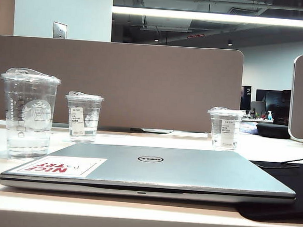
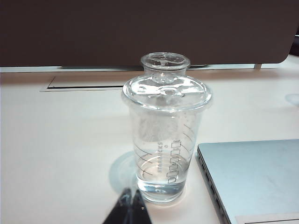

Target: Pick up the coffee cup on the middle and place it on the left side of the laptop.

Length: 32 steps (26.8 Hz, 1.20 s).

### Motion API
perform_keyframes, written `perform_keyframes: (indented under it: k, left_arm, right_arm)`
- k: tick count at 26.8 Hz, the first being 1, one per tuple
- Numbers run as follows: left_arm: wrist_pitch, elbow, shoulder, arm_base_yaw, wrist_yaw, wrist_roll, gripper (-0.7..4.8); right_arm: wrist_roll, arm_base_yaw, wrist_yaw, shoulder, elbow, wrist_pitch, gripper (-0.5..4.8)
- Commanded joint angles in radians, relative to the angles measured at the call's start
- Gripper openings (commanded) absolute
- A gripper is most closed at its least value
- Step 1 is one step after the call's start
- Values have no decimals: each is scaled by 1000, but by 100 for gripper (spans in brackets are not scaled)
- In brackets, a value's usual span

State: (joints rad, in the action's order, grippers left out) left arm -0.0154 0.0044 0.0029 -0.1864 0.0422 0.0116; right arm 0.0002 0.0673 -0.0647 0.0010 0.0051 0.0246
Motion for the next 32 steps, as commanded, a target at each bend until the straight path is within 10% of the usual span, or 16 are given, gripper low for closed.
perform_keyframes:
  k: [1, 32]
  left_arm:
    - [9, 3, 1, 0, -1, -4, -5]
    - [68, 3, -2, 219, -43, 21, -5]
  right_arm:
    - [0, 0, -1, -2, -4, -18, -5]
    - [0, 0, -1, -2, -4, -18, -5]
